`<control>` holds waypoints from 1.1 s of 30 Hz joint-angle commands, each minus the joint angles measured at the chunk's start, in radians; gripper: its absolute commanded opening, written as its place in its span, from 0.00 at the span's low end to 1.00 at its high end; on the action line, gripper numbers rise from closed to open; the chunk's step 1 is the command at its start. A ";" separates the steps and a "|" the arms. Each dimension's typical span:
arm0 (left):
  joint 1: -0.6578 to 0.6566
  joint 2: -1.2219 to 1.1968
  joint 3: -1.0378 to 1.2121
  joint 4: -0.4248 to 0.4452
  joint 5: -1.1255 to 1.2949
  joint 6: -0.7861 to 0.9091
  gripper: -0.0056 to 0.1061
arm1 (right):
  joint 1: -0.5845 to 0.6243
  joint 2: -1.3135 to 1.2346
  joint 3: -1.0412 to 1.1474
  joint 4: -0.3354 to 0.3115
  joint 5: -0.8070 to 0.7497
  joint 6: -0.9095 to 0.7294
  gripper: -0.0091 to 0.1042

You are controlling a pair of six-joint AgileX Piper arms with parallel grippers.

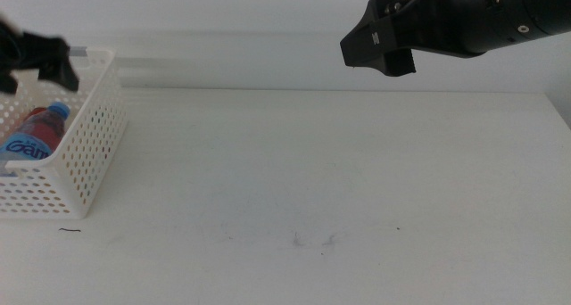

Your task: Use arms to grab the bottles and put them into the dustbin to the left of the table.

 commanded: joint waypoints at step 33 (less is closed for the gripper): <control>-0.224 -0.891 0.529 -0.135 -0.395 0.075 0.89 | -0.006 -0.006 0.046 0.000 -0.061 -0.002 0.87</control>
